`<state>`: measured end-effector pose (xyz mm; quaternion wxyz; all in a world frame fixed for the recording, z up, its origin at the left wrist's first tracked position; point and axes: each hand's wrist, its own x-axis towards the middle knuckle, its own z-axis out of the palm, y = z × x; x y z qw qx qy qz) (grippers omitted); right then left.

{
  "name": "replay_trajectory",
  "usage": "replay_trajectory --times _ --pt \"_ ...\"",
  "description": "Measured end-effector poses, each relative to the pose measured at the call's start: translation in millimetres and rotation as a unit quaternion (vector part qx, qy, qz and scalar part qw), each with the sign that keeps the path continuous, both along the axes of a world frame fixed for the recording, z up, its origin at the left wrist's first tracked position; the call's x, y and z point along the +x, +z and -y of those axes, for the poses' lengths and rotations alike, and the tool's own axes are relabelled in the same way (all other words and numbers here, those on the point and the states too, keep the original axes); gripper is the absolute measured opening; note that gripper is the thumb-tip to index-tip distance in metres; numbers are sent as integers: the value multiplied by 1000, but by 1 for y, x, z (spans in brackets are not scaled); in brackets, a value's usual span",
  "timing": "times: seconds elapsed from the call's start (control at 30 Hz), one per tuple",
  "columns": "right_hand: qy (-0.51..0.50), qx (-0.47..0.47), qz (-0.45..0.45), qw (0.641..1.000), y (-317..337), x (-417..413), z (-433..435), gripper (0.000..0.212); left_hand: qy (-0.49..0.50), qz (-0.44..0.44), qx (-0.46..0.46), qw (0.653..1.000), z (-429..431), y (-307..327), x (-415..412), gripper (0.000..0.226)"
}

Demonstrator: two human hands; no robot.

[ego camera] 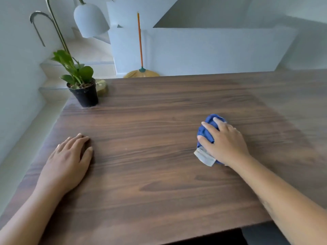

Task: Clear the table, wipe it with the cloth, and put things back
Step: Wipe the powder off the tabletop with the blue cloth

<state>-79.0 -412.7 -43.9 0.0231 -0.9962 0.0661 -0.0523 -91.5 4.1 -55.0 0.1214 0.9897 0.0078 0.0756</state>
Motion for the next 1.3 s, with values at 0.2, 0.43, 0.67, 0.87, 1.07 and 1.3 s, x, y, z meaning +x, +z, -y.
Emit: replay_trajectory --times 0.2,0.43,0.67,0.87,1.07,1.3 --pt "264 69 32 962 -8 -124 -40 61 1 -20 -4 1000 -1 0 0 64" --pt "9 -23 13 1000 -12 -54 144 52 7 -15 3 1000 1 -2 0 62" --pt "41 55 17 997 -8 86 -60 56 13 -10 -6 1000 6 5 -6 51" --pt "356 95 -5 930 -8 -5 -210 55 81 40 -94 991 4 10 -13 34" --pt "361 65 5 930 -12 -21 -61 56 79 17 -60 995 1 4 -9 38" --pt "12 51 -15 999 -1 166 12 57 64 15 -59 996 -1 -2 -6 37"
